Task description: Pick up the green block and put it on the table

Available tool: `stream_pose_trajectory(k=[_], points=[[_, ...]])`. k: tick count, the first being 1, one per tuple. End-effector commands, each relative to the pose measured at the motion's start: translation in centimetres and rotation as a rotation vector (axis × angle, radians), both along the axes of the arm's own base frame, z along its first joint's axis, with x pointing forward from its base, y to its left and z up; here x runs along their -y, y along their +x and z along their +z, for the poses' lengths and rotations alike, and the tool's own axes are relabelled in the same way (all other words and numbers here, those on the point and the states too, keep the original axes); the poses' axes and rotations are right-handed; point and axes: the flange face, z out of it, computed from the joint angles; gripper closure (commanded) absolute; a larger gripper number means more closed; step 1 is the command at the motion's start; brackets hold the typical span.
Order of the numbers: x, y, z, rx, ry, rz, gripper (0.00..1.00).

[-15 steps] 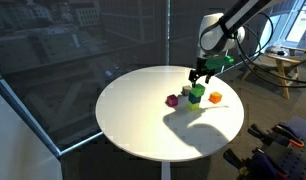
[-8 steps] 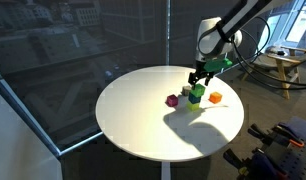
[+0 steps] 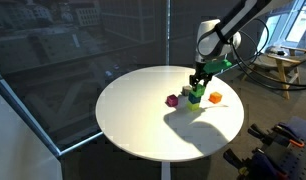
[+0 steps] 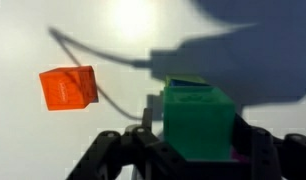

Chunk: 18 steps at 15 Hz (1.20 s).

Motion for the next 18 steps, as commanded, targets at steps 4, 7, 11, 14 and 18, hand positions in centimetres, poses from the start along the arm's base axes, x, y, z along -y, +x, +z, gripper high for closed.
stream_pose_trajectory(k=[4,7,11,14,18], points=[[0.5,0.8,0.6,0.006,-0.006,0.009,0.68],[0.8,0.8,1.5,0.014,-0.01,0.0,0.7],[1.6,0.8,3.5,0.03,-0.016,-0.015,0.7],[2.1,0.5,5.3,0.037,-0.023,-0.021,0.7],[2.6,-0.3,8.1,0.006,-0.043,-0.013,0.7]])
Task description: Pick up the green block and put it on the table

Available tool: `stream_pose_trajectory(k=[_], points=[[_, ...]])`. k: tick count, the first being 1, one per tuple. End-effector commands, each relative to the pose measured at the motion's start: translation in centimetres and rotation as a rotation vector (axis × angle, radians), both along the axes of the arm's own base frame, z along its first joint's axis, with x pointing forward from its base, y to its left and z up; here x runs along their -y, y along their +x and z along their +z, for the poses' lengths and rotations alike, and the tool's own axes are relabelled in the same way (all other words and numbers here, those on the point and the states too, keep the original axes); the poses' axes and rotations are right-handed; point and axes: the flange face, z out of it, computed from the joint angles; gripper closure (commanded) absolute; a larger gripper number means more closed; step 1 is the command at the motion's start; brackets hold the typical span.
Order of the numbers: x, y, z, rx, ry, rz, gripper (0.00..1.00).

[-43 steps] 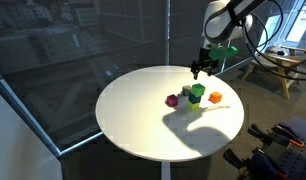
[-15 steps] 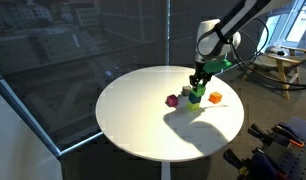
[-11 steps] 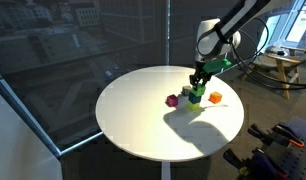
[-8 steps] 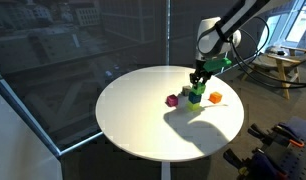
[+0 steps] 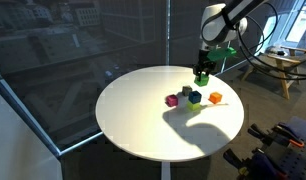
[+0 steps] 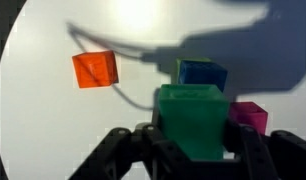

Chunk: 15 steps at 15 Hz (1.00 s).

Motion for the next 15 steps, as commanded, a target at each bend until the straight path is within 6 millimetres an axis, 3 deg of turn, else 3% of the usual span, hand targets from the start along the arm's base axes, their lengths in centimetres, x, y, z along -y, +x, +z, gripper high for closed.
stream_pose_trajectory(k=[1,9,15], points=[[0.5,-1.1,3.3,-0.037,-0.017,0.008,0.7],[0.9,-3.1,9.3,-0.034,-0.018,0.014,0.7],[-0.9,-4.3,10.3,-0.022,-0.022,0.068,0.7]])
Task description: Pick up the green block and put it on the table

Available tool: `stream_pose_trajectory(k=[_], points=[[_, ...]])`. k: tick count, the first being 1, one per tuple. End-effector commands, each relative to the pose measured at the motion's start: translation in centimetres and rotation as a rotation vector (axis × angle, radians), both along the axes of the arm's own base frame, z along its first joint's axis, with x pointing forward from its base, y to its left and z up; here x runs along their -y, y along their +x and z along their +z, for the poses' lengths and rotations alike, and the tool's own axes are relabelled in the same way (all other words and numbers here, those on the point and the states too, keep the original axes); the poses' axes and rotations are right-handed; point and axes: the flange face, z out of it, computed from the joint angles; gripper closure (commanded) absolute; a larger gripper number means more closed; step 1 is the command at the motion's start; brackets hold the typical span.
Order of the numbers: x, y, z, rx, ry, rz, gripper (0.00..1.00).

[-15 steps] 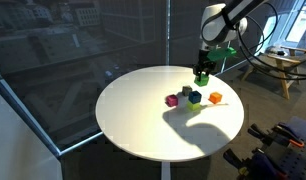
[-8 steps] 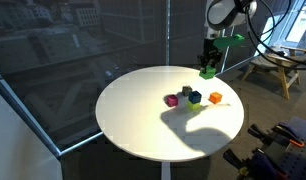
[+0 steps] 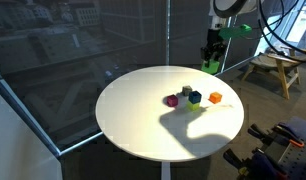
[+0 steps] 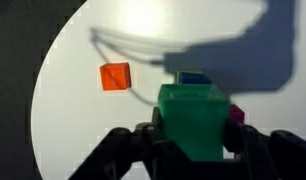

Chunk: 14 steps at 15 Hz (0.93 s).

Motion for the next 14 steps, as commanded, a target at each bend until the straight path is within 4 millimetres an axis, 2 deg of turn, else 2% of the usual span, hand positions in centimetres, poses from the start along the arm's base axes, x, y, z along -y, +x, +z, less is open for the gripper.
stream_pose_trajectory(k=[1,10,14], points=[[-1.4,-1.5,0.8,-0.001,-0.016,0.064,0.7],[-6.9,-3.6,0.7,-0.016,-0.013,0.23,0.7],[-8.7,-4.6,0.7,-0.021,-0.006,0.292,0.7]])
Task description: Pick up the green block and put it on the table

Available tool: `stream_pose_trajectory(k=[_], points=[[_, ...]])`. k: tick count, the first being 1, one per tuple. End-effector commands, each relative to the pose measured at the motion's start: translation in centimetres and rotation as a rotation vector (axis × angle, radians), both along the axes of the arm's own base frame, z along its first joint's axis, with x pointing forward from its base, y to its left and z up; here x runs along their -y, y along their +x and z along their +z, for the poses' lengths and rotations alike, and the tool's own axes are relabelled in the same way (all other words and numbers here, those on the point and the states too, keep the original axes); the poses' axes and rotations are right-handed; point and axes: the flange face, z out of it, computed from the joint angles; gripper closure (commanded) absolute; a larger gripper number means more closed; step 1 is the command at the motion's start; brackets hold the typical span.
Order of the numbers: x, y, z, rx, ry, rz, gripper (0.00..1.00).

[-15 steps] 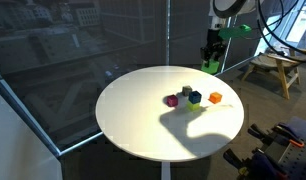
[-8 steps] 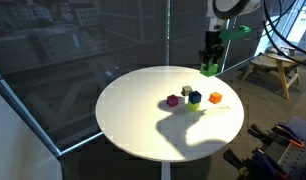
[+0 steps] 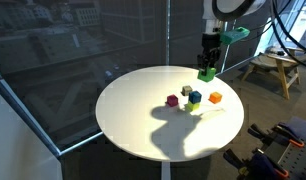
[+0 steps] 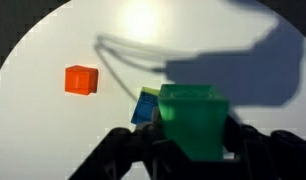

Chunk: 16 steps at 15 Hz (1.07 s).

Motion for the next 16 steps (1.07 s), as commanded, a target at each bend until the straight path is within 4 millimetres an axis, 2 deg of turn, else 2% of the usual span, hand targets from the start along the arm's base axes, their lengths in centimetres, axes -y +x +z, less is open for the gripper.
stream_pose_trajectory(k=[1,2,3,13,14,16], points=[[-0.8,-1.42,0.9,0.007,-0.004,0.062,0.7],[-0.84,-1.51,0.99,0.006,0.001,0.065,0.7],[-0.96,-0.61,0.15,-0.003,0.0,0.036,0.45],[-1.05,-0.91,0.34,0.0,0.0,0.045,0.45],[-1.05,-0.91,0.33,0.0,0.0,0.045,0.7],[-1.6,-0.88,0.3,0.004,-0.001,0.053,0.7]])
